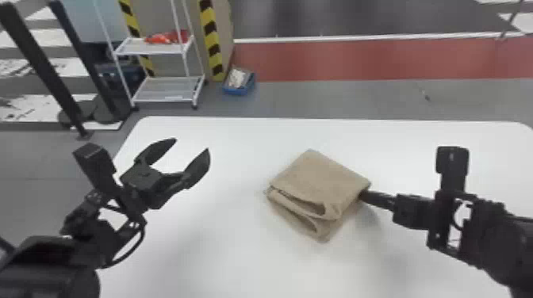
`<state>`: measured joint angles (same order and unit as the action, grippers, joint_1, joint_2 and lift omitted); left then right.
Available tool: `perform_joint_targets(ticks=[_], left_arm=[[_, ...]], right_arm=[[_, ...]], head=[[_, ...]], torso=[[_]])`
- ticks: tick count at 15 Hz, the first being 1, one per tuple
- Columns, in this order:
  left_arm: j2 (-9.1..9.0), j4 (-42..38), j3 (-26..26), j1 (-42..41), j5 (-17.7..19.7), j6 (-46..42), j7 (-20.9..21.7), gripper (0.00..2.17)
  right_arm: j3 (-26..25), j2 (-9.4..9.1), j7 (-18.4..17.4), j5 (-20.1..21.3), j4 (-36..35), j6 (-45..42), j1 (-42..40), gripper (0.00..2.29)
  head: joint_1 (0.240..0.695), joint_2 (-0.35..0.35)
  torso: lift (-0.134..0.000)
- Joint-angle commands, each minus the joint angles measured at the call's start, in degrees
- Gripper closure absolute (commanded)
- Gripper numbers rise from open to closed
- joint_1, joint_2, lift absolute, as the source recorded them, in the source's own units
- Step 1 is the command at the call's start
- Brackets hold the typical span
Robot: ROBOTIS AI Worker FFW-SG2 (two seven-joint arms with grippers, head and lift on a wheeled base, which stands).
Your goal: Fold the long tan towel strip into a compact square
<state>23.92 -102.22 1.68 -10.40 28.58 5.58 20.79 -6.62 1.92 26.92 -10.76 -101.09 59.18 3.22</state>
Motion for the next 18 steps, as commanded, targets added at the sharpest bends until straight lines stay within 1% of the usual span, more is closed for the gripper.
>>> perform_joint_targets(ticks=[1,3,4,5,6,7,8,9,10,11,12,13,14,15,16,17,18], left_arm=[[0.07,-0.35,0.34,-1.03,0.08,0.00,0.21,0.07],[-0.19,-0.44,-0.10,-1.11,-0.01,0.00,0.39,0.07],[-0.55,-0.35,-0.98,-0.76,-0.45,-0.17,0.30,0.08],[-0.63,-0.26,-1.86,-0.41,-1.07,-0.52,0.13,0.12],[-0.63,0.00,-3.44,0.38,-1.51,-0.52,-0.14,0.14],[-0.98,0.35,-4.58,1.08,-1.86,-0.70,-0.40,0.13],[-1.16,0.71,-5.37,1.61,-2.21,-0.70,-0.58,0.13],[-1.34,1.50,-6.69,2.58,-3.00,-0.70,-0.58,0.14],[-1.25,2.90,-8.54,3.81,-3.44,-0.70,-0.49,0.20],[-1.34,4.31,-10.38,4.95,-3.88,-0.70,-0.40,0.35],[-1.42,5.10,-11.79,5.39,-4.32,-0.70,-0.49,0.53],[-2.30,6.07,-12.84,5.74,-5.02,-0.70,-0.58,0.81],[-3.01,7.03,-13.54,6.62,-5.46,-0.52,-0.49,1.15],[-3.01,7.74,-14.60,7.59,-5.64,-0.35,-0.58,1.39],[-3.01,8.18,-15.74,8.91,-5.81,1.94,-0.58,1.60],[-3.09,8.70,-16.18,9.43,-6.34,2.99,-0.58,1.79],[-3.53,9.32,-16.18,9.78,-6.78,3.69,0.04,1.80]], right_arm=[[-1.37,0.28,1.03,-1.55,-2.63,-0.16,-3.84,2.16],[-6.65,0.63,3.22,-3.83,-8.69,-0.34,-8.41,2.16],[-11.13,0.89,5.86,-5.06,-10.97,-1.57,-10.08,2.16],[-14.38,0.89,7.44,-5.94,-11.77,-3.67,-10.96,2.12],[-18.86,1.07,10.08,-7.26,-11.85,-8.60,-12.19,2.01],[-22.73,2.39,10.78,-9.46,-11.77,-9.83,-12.71,1.99],[-25.46,3.79,11.57,-11.66,-11.24,-11.76,-13.86,1.83],[-29.41,4.23,13.77,-14.12,-10.54,-13.69,-14.91,1.81],[-33.10,4.41,15.70,-15.52,-10.01,-15.28,-15.70,1.81],[-36.27,4.58,18.08,-16.67,-9.04,-17.39,-16.67,1.81],[-38.38,5.11,19.66,-17.98,-8.07,-19.50,-17.81,1.66],[-40.49,5.64,20.98,-19.39,-6.93,-21.60,-19.22,1.44],[-42.24,5.73,22.56,-20.44,-6.49,-22.31,-20.27,1.19],[-43.39,5.73,23.44,-21.24,-6.40,-22.84,-21.15,0.97],[-44.26,5.64,24.23,-22.47,-6.40,-24.07,-22.47,0.83],[-44.97,5.46,24.76,-23.61,-6.49,-25.30,-23.52,0.77],[-45.85,5.29,25.55,-24.22,-6.49,-25.47,-24.23,0.77]], head=[[0.695,0.099],[0.695,0.102],[0.695,0.094],[0.695,0.078],[0.695,0.059],[0.695,0.028],[0.695,-0.009],[0.695,-0.088],[0.695,-0.129],[0.695,-0.161],[0.695,-0.199],[0.695,-0.230],[0.695,-0.302],[0.695,-0.329],[0.695,-0.350],[0.695,-0.350],[0.695,-0.350]], torso=[[-0.124],[-0.124],[-0.124],[-0.124],[-0.124],[-0.124],[-0.124],[-0.124],[-0.124],[-0.124],[-0.124],[-0.124],[-0.124],[-0.124],[-0.124],[-0.124],[-0.124]])
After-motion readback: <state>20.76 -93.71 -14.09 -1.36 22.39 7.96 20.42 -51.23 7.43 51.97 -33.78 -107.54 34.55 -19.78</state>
